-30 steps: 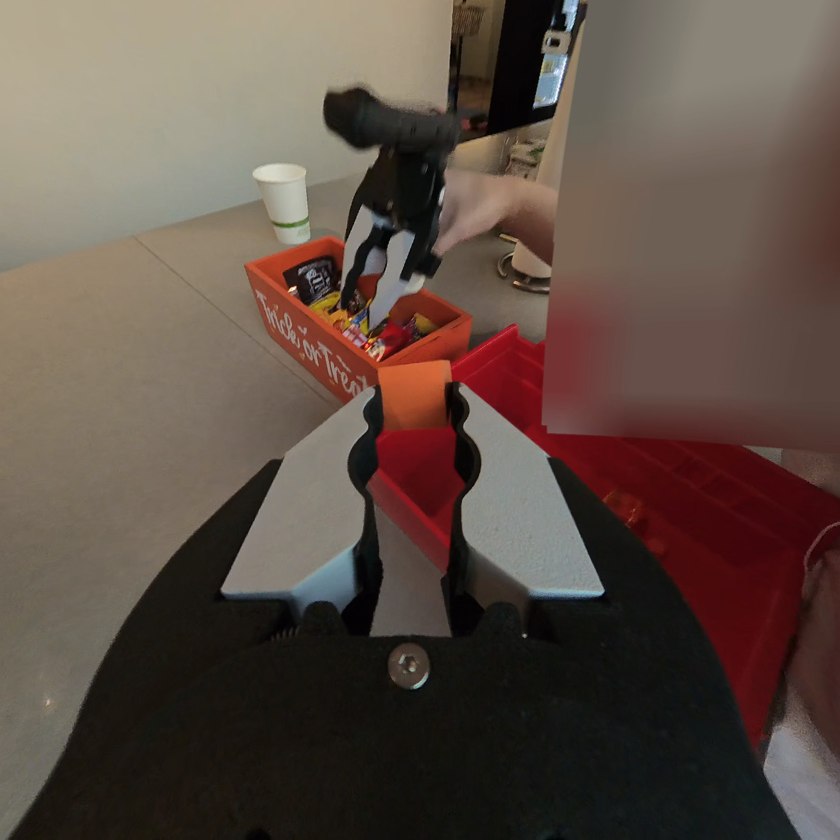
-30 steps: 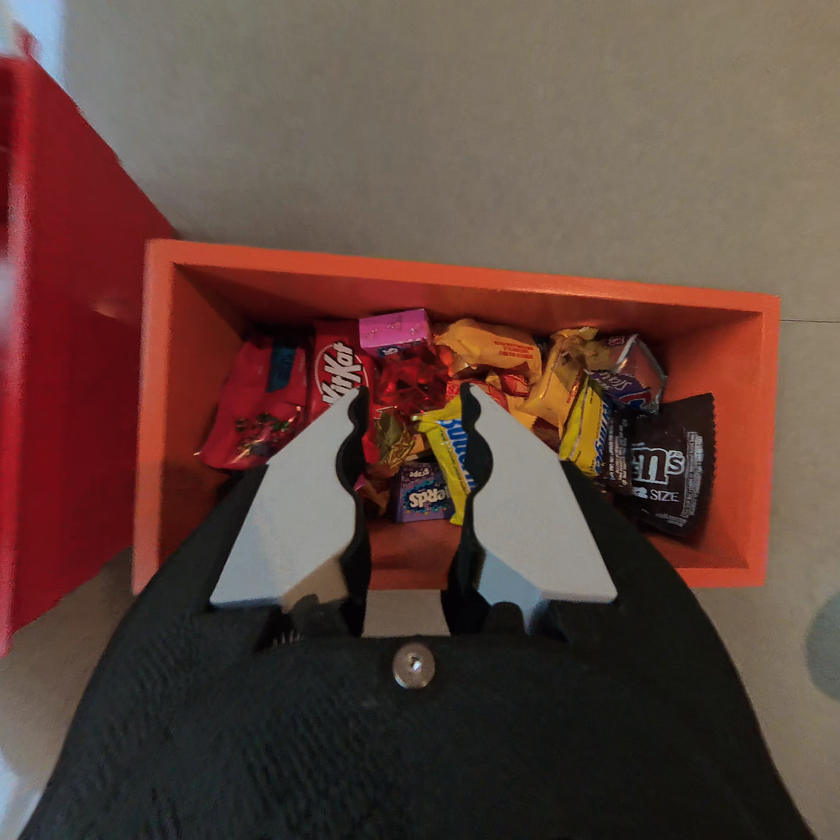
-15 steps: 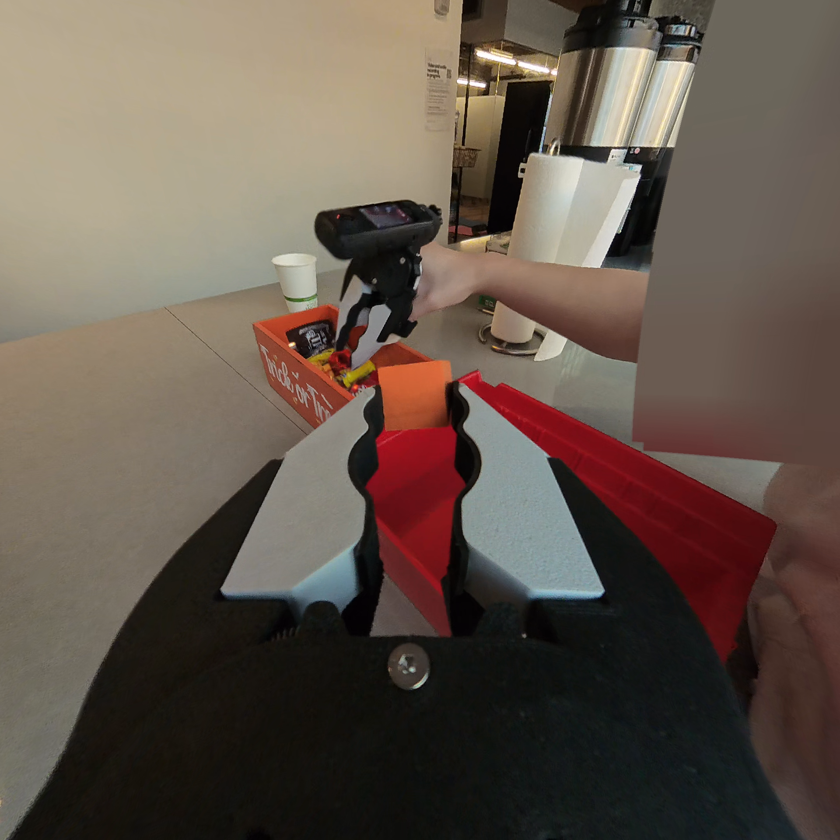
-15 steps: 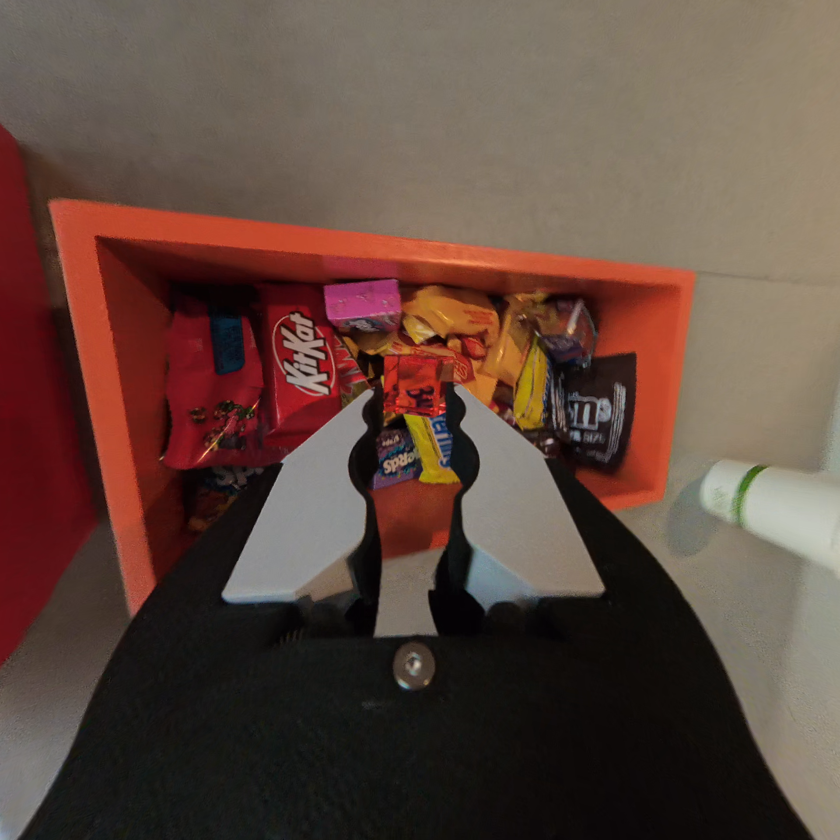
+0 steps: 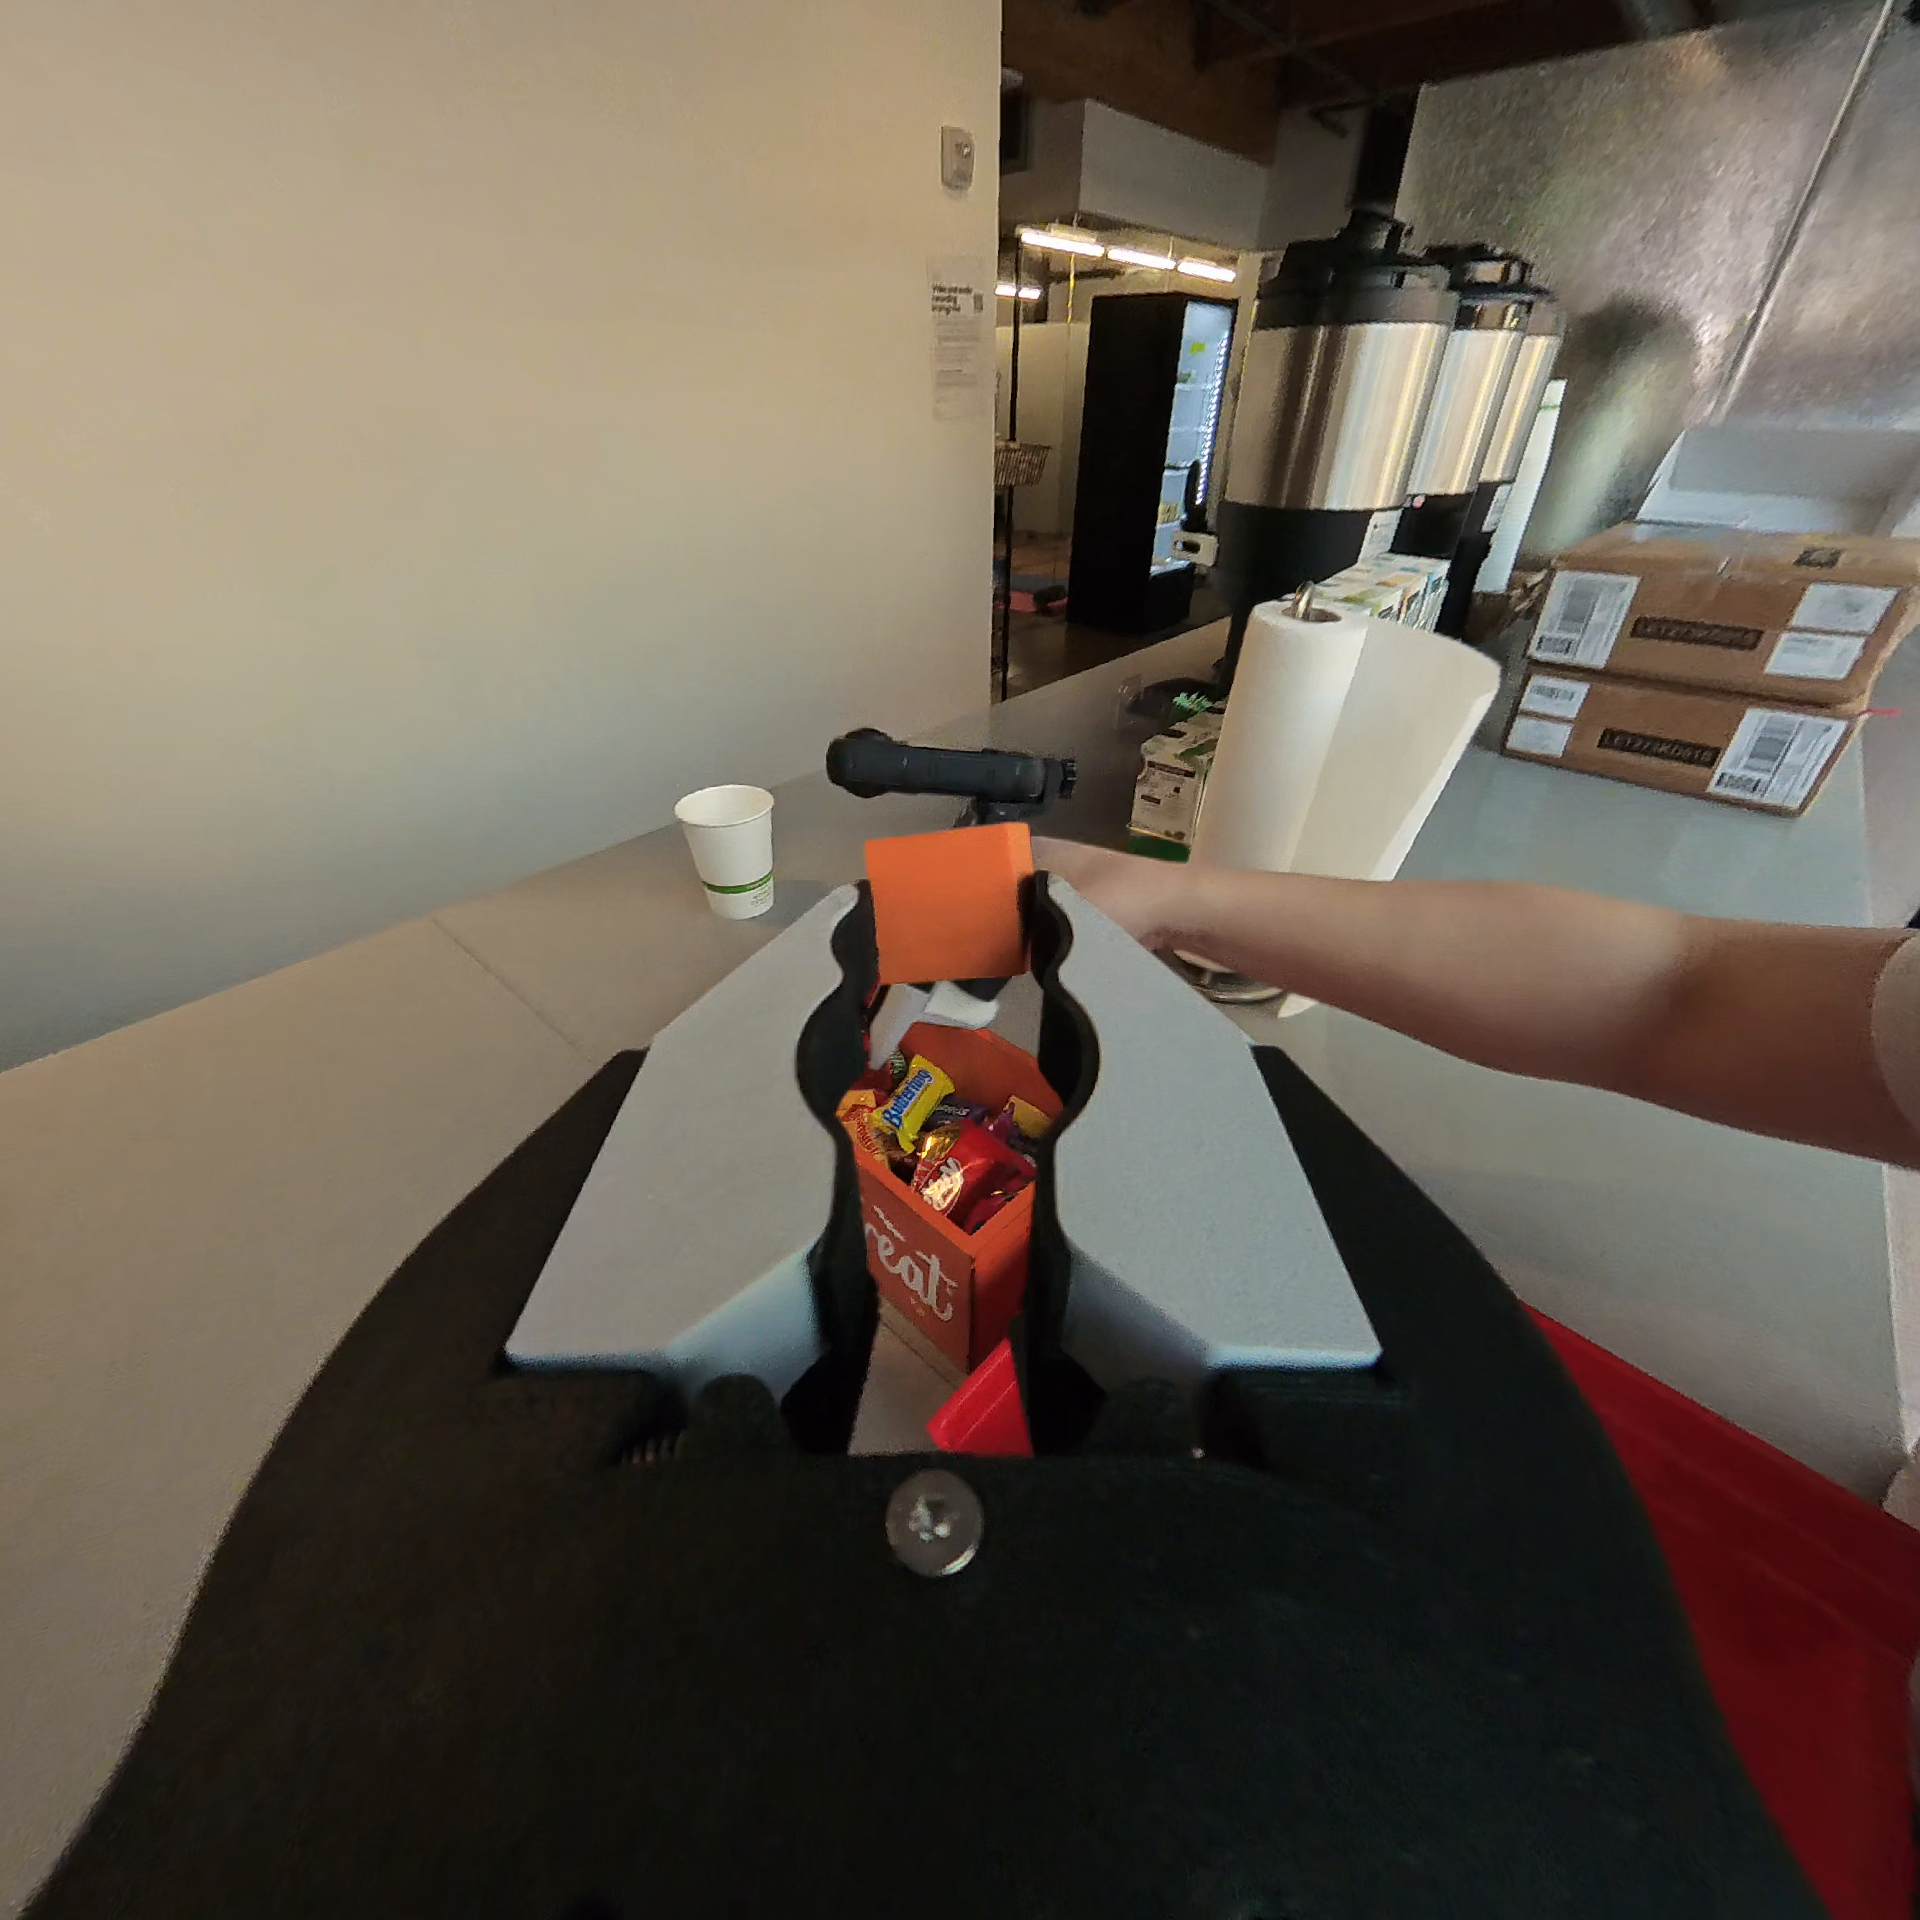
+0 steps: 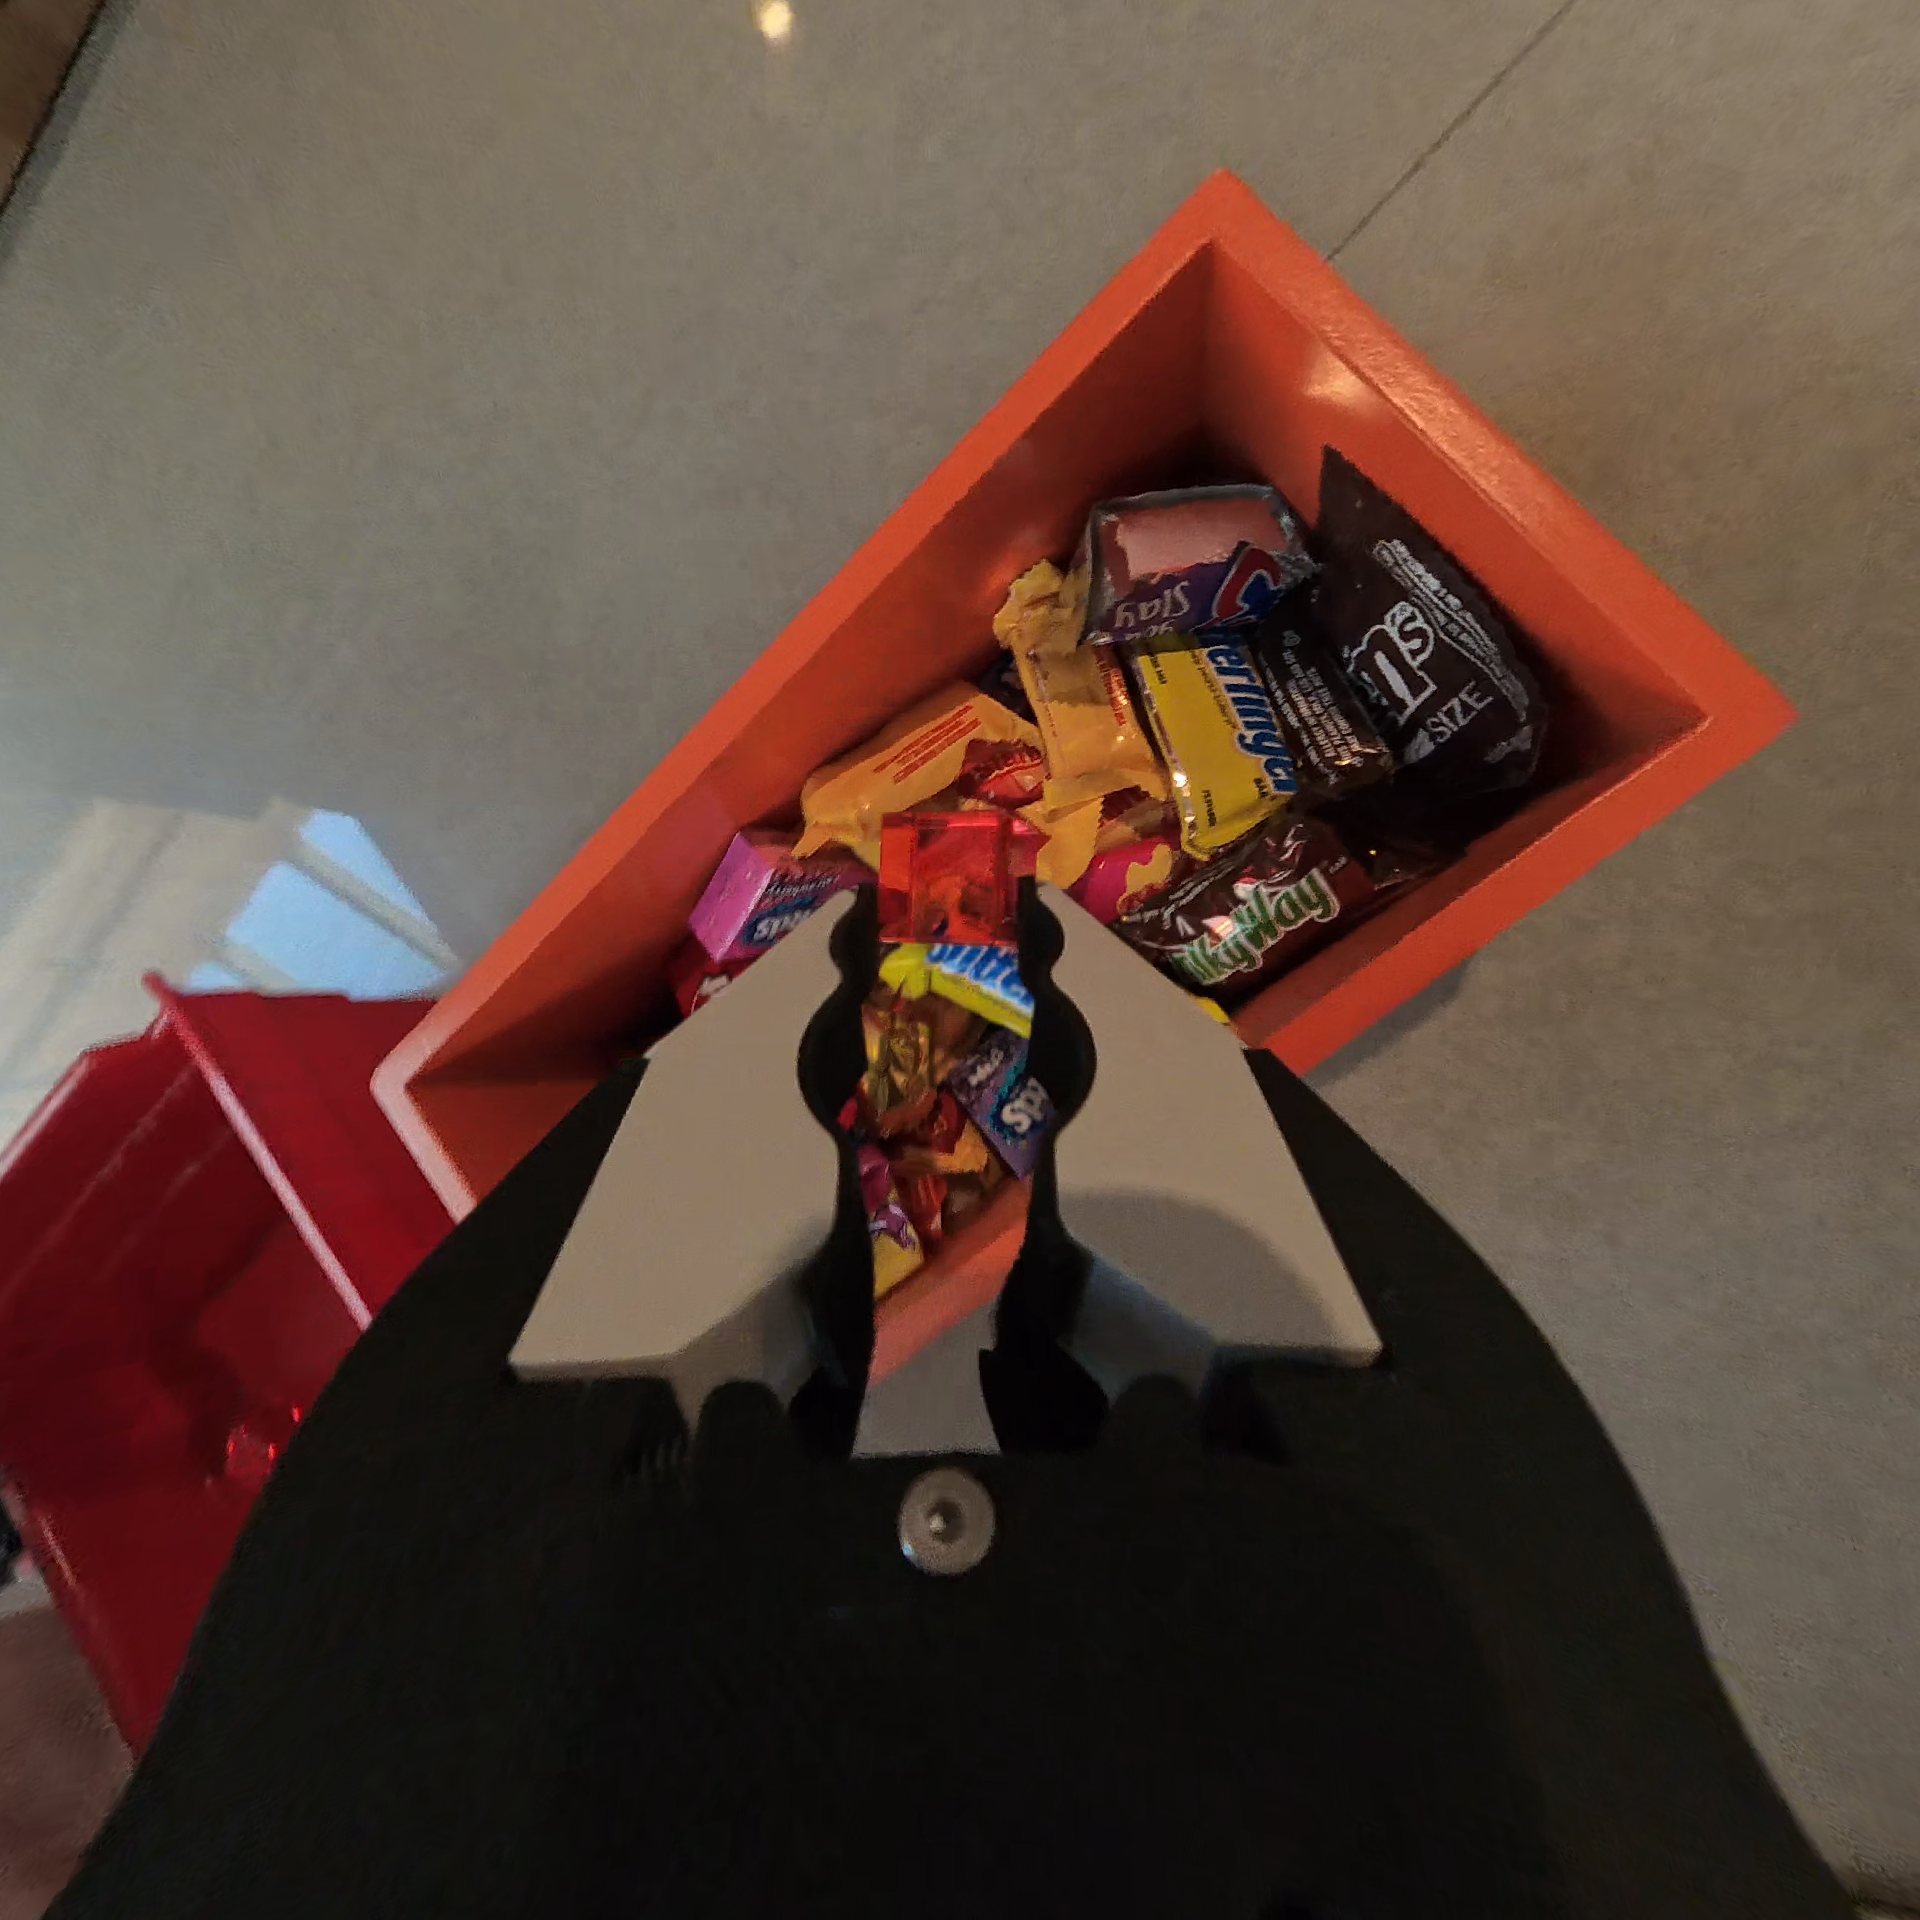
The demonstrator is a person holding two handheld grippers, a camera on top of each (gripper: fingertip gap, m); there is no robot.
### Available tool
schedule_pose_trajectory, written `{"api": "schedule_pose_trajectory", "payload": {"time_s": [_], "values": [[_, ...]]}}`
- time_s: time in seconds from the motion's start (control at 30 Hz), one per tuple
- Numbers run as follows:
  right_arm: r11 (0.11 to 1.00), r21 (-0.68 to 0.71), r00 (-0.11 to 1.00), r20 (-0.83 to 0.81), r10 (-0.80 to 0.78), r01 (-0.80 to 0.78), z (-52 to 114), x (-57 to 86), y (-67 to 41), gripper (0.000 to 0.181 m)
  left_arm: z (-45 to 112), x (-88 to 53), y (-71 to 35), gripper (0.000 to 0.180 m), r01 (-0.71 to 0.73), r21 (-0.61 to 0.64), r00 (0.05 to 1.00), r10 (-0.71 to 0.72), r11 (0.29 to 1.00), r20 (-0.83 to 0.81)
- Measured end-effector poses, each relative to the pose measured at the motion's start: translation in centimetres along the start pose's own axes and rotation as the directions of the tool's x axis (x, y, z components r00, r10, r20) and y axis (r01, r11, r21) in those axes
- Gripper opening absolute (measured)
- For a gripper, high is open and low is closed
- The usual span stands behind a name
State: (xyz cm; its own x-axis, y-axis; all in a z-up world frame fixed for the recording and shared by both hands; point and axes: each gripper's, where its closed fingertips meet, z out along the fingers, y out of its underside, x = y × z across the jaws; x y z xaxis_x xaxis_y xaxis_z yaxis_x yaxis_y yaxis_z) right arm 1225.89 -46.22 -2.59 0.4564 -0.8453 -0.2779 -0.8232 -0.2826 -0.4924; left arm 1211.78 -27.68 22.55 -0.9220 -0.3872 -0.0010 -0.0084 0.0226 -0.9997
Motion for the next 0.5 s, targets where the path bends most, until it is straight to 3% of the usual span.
{"api": "schedule_pose_trajectory", "payload": {"time_s": [0.27,0.5], "values": [[0.983,0.070,0.984,-0.045,0.172,-0.168,2.0,0.7,-2.0,0.024,-0.3,-2.3,3.8,0.027,0.119,-0.033,0.992,-0.120,0.992,-0.033],[0.963,0.026,0.962,-0.045,0.268,-0.267,3.2,0.5,-1.2,0.024,-1.1,-1.6,3.1,0.027,0.105,-0.014,0.992,-0.106,0.994,-0.071]]}}
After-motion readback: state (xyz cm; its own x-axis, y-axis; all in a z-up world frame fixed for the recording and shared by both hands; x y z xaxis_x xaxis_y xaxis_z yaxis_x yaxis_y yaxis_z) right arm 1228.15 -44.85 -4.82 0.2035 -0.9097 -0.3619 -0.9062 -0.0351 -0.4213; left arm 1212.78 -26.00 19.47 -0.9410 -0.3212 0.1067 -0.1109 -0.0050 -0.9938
